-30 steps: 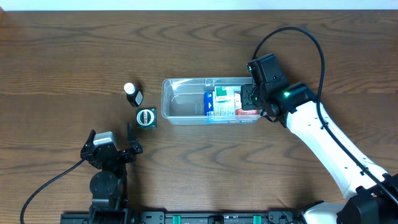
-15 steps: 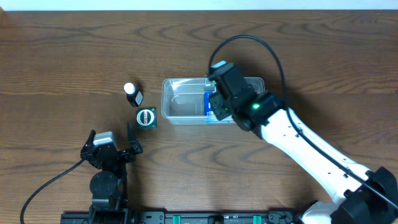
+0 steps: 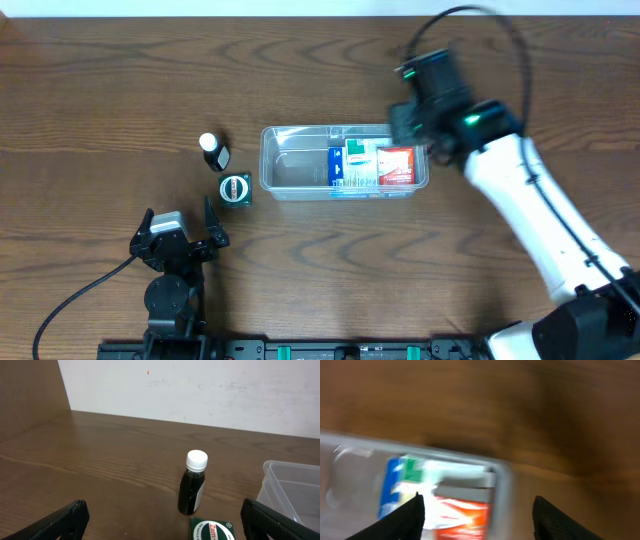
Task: Pack container
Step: 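Withdraw the right gripper up and to the right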
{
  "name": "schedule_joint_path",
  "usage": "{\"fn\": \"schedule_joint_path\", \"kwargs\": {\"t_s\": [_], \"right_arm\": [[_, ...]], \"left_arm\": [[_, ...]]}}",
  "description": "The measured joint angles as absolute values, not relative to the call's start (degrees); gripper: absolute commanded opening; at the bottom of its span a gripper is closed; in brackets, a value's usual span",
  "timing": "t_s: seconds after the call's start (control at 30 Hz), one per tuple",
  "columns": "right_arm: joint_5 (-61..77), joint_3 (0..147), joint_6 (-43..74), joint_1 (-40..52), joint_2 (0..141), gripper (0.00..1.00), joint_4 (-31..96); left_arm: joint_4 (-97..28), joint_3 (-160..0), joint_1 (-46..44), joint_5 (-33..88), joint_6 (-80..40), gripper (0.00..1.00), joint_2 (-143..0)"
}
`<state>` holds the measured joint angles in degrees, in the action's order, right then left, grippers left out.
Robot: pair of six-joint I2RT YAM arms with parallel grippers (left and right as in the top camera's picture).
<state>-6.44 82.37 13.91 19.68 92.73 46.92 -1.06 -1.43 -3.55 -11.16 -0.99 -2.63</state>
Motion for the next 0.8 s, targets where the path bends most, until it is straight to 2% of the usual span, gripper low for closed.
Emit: {"fn": "schedule_joint_path", "kwargs": {"t_s": [0.13, 0.2, 0.27, 0.47, 0.8], "right_arm": [[-5.34, 82.39, 15.86, 11.94, 92.73, 0.78, 48.86], [-5.04, 82.39, 16.45, 8.80, 92.73, 0.86, 49.67], [-4.93, 82.39, 16.91, 6.37, 92.73, 0.99, 50.61], [-5.02, 82.39, 16.97, 2.39, 92.73, 0.99, 52.93], [-5.10, 82.39, 16.97, 1.74, 92.73, 0.99, 52.93]], "left_arm": [[-1.06, -1.43, -3.55, -11.16, -0.99, 0.98, -2.63], [-1.06, -1.43, -3.55, -11.16, -0.99, 0.98, -2.63], [-1.06, -1.43, -3.55, -11.18, -0.99, 0.98, -2.63], [-1.06, -1.43, -3.55, -11.16, -0.99, 0.98, -2.63], [-0.75, -1.43, -3.55, -11.16, -1.02, 0.98, -2.63]]}}
